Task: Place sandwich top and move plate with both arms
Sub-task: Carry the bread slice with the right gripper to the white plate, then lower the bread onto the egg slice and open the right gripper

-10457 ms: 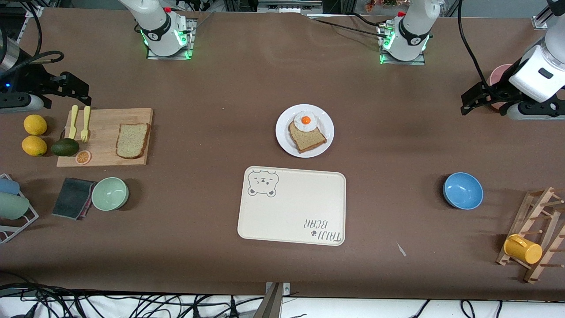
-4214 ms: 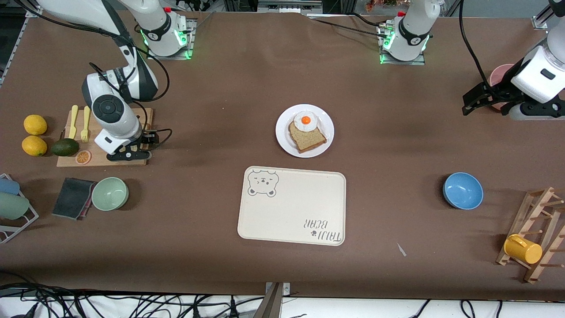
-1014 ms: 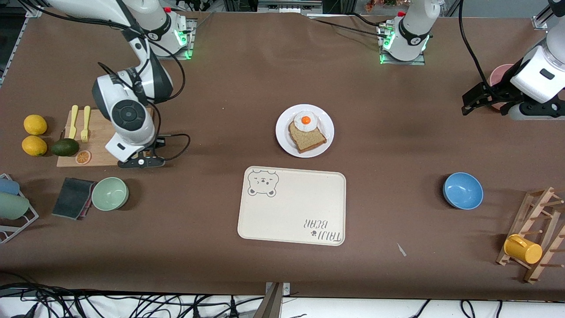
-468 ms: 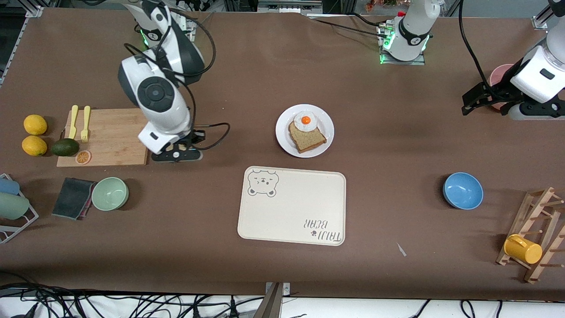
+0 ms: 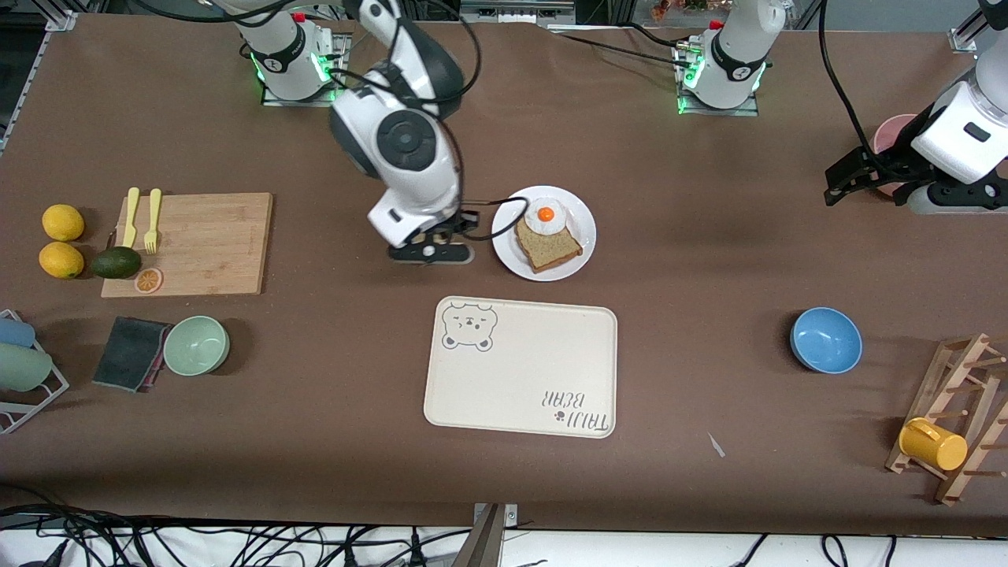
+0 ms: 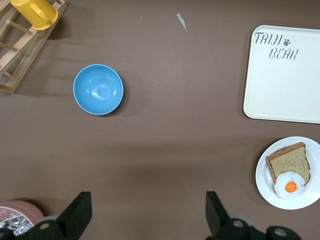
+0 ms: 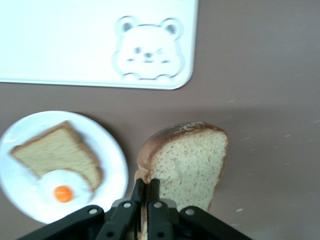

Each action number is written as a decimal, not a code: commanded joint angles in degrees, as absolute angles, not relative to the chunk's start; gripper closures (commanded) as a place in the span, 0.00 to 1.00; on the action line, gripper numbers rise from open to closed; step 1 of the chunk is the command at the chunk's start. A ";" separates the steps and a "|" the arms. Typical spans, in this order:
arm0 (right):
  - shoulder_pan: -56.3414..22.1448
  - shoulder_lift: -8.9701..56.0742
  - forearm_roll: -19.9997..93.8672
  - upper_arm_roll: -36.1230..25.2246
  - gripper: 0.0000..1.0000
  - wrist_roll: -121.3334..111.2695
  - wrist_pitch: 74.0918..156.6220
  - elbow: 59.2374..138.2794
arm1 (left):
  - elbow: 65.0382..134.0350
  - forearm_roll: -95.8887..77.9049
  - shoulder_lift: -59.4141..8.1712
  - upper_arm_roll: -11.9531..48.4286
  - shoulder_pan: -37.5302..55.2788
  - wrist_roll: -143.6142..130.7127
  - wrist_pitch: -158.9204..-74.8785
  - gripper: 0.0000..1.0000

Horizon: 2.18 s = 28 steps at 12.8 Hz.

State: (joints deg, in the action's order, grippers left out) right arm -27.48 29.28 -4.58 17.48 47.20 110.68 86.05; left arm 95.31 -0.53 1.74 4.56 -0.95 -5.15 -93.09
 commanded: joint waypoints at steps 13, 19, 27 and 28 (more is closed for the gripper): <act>-37.00 43.94 0.44 17.14 1.00 62.05 119.62 71.89 | 93.52 -1.84 0.97 4.48 -1.50 -4.22 -91.58 0.00; -38.23 47.28 0.35 17.14 1.00 62.84 122.34 71.89 | 93.52 -1.85 0.97 4.48 -1.41 -4.22 -91.58 0.00; -38.32 47.99 -2.80 16.18 0.24 62.23 122.87 71.54 | 93.52 -1.85 0.97 4.48 -1.32 -4.22 -91.58 0.00; -37.97 47.73 -3.25 16.17 0.23 61.70 122.52 71.54 | 93.52 -1.76 0.97 4.48 -1.32 -4.22 -91.58 0.00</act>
State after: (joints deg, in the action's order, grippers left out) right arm -37.79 47.29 -1.70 16.64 62.21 123.34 73.41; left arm 95.31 -0.53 1.71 4.52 -1.23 -5.15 -93.01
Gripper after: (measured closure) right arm 0.480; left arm 0.000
